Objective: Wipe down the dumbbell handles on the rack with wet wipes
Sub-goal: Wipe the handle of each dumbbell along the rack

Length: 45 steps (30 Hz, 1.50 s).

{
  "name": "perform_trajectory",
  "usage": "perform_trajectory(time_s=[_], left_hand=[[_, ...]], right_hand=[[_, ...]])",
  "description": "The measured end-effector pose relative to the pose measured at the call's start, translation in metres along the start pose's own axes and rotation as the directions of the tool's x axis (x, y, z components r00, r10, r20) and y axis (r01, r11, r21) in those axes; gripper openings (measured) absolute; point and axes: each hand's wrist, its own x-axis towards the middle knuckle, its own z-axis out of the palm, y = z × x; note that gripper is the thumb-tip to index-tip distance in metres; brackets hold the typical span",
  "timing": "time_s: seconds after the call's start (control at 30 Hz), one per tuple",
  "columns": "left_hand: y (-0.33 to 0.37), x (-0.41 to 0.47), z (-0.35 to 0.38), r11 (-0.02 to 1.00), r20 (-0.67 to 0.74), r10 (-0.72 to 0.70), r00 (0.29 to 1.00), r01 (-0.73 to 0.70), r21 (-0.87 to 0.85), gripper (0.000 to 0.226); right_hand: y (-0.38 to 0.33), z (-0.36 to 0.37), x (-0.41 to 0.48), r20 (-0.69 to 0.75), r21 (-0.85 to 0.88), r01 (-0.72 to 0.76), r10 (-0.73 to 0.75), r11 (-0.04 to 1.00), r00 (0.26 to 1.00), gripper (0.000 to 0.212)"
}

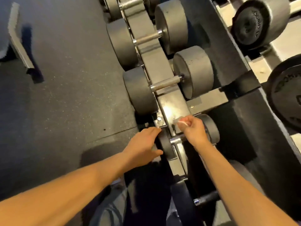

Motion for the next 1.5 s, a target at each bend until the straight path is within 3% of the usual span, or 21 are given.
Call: perform_trajectory(time_s=[0.1, 0.17, 0.3, 0.4, 0.47, 0.53, 0.63, 0.73, 0.83, 0.9, 0.97, 1.0, 1.07, 1.13, 1.23, 1.33, 1.43, 1.5], left_hand=[[-0.019, -0.009, -0.052, 0.994, -0.061, 0.086, 0.994, -0.082, 0.072, 0.052], [-0.026, -0.008, -0.086, 0.99, -0.16, 0.135, 0.978, -0.126, 0.069, 0.044], [-0.038, 0.014, -0.138, 0.981, -0.413, 0.19, 0.891, -0.161, 0.105, 0.02], [-0.05, 0.05, -0.159, 0.999, -0.57, 0.048, 0.82, -0.046, 0.017, 0.007], [-0.056, 0.078, -0.161, 0.996, -0.603, -0.088, 0.793, 0.049, -0.08, 0.016], [-0.058, 0.106, -0.156, 0.969, -0.568, -0.235, 0.789, 0.141, -0.204, 0.028], [-0.056, 0.142, -0.145, 0.871, -0.436, -0.437, 0.787, 0.25, -0.422, 0.041], [-0.05, 0.155, -0.138, 0.814, -0.434, -0.529, 0.73, 0.291, -0.502, 0.039], [-0.045, 0.153, -0.135, 0.835, -0.507, -0.526, 0.682, 0.301, -0.461, 0.035], [-0.044, 0.155, -0.134, 0.837, -0.514, -0.533, 0.672, 0.332, -0.435, 0.036], [-0.042, 0.155, -0.136, 0.835, -0.513, -0.541, 0.666, 0.353, -0.422, 0.037], [-0.04, 0.155, -0.137, 0.839, -0.518, -0.536, 0.666, 0.355, -0.412, 0.037], [-0.038, 0.154, -0.138, 0.845, -0.526, -0.531, 0.665, 0.368, -0.388, 0.037], [-0.037, 0.154, -0.138, 0.843, -0.519, -0.535, 0.667, 0.381, -0.38, 0.037], [-0.035, 0.153, -0.141, 0.838, -0.506, -0.543, 0.671, 0.395, -0.376, 0.037], [-0.034, 0.153, -0.142, 0.839, -0.498, -0.542, 0.677, 0.404, -0.363, 0.037], [-0.034, 0.153, -0.143, 0.837, -0.493, -0.545, 0.678, 0.413, -0.358, 0.037], [-0.033, 0.152, -0.143, 0.838, -0.493, -0.544, 0.679, 0.414, -0.355, 0.037]], right_hand=[[-0.029, 0.007, -0.006, -0.051, 0.113, -0.046, 0.052, 0.993, 0.997, 0.005], [-0.047, 0.015, -0.01, -0.052, 0.159, -0.031, 0.04, 0.987, 0.998, 0.004], [-0.07, 0.036, -0.004, -0.083, 0.162, 0.069, -0.056, 0.984, 0.995, 0.004], [-0.069, 0.05, 0.009, -0.105, 0.183, 0.107, -0.088, 0.977, 0.991, 0.012], [-0.067, 0.057, 0.018, -0.106, 0.178, 0.135, -0.118, 0.975, 0.987, 0.011], [-0.066, 0.059, 0.024, -0.119, 0.154, 0.19, -0.172, 0.97, 0.978, 0.011], [-0.067, 0.057, 0.04, -0.146, 0.023, 0.393, -0.386, 0.919, 0.911, 0.013], [-0.073, 0.053, 0.059, -0.097, -0.075, 0.496, -0.501, 0.865, 0.86, 0.014], [-0.081, 0.058, 0.076, 0.02, -0.137, 0.51, -0.513, 0.849, 0.858, 0.018], [-0.084, 0.065, 0.086, 0.101, -0.264, 0.625, -0.623, 0.735, 0.775, 0.02], [-0.081, 0.069, 0.103, 0.21, -0.377, 0.764, -0.755, 0.524, 0.621, 0.017], [-0.08, 0.068, 0.114, 0.266, -0.414, 0.79, -0.77, 0.452, 0.58, 0.015], [-0.09, 0.062, 0.131, 0.387, -0.453, 0.779, -0.692, 0.433, 0.61, 0.015], [-0.109, 0.06, 0.142, 0.5, -0.546, 0.704, -0.498, 0.453, 0.709, 0.02], [-0.146, 0.069, 0.167, 0.54, -0.582, 0.485, -0.136, 0.652, 0.83, 0.022], [-0.162, 0.078, 0.19, 0.584, -0.596, 0.38, 0.057, 0.707, 0.81, 0.024], [-0.156, 0.077, 0.181, 0.571, -0.603, 0.424, -0.006, 0.676, 0.821, 0.022], [-0.138, 0.067, 0.156, 0.531, -0.569, 0.525, -0.203, 0.633, 0.822, 0.019]])
